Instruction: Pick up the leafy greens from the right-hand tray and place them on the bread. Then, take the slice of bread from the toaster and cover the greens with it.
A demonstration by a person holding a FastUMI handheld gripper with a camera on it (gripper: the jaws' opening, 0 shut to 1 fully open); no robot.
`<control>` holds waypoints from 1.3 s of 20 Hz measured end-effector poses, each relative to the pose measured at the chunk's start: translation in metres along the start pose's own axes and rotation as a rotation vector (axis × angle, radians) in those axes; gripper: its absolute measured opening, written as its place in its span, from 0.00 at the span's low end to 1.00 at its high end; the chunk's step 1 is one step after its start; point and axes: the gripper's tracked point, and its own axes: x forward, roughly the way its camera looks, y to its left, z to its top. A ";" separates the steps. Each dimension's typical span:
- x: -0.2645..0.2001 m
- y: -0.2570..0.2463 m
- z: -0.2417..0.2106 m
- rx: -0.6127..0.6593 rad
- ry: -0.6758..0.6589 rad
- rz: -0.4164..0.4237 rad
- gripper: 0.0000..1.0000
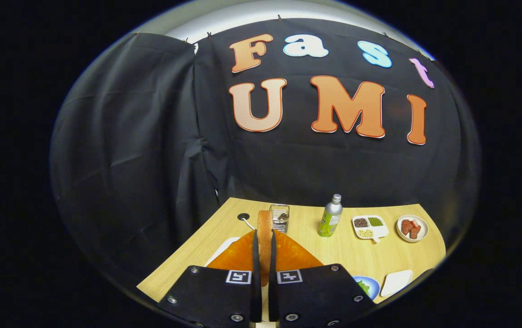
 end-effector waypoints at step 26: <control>-0.024 -0.150 -0.157 0.082 0.217 -0.098 0.06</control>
